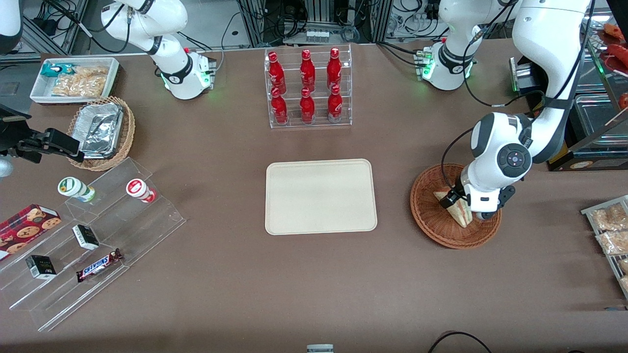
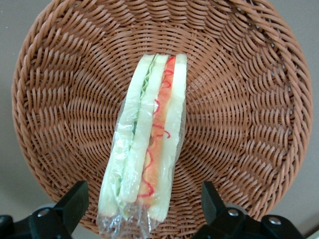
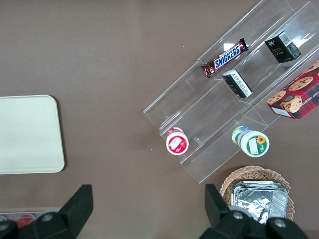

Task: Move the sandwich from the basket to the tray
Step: 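Close the left gripper on the wrapped sandwich's crust edge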

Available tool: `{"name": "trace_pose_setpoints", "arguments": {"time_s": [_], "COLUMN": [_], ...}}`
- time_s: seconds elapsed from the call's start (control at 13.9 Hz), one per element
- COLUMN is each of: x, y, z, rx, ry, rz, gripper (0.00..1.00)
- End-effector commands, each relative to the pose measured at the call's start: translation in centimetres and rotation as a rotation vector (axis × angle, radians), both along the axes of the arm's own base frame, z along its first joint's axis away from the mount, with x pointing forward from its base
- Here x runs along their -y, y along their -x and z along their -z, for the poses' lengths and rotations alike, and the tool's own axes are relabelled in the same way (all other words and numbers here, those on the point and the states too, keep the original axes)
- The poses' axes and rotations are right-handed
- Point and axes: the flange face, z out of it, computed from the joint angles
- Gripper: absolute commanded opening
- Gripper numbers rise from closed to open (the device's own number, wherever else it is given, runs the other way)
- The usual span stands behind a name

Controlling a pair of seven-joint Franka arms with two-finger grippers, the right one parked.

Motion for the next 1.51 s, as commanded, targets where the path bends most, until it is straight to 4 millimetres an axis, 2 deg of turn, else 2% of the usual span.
{"name": "trace_pose_setpoints", "arguments": {"time_s": [0.0, 0.14, 0.22, 0.29, 0.36, 0.5, 0.65, 0.79, 1.01, 1.08, 1.15, 1.37, 1.44], "x": [0.0, -0.3, -0.2, -0.1, -0.2, -0.2, -0.2, -0.2, -0.3, -0.1, 0.0, 0.2, 0.8], "y": [-0.4, -0.6, -0.6, -0.6, -0.6, -0.7, -0.7, -0.7, -1.2, -2.1, -2.1, -2.6, -2.7], "z": [0.8, 1.3, 1.7, 1.9, 1.8, 1.9, 1.9, 1.9, 1.2, 0.1, -0.2, -2.7, -3.6], "rx": [0.030, 0.028, 0.031, 0.032, 0.035, 0.035, 0.041, 0.040, 0.049, 0.061, 0.039, 0.055, 0.026], "ry": [-0.003, -0.002, 0.002, 0.003, 0.002, 0.003, 0.005, 0.004, 0.008, 0.008, 0.002, 0.004, -0.003], "rz": [-0.012, -0.017, -0.015, -0.023, -0.024, -0.025, -0.025, -0.025, -0.007, -0.004, 0.008, 0.081, 0.093], "gripper": [1.00, 1.00, 0.94, 0.52, 0.34, 0.32, 0.16, 0.09, 0.06, 0.06, 0.06, 0.06, 0.06]}}
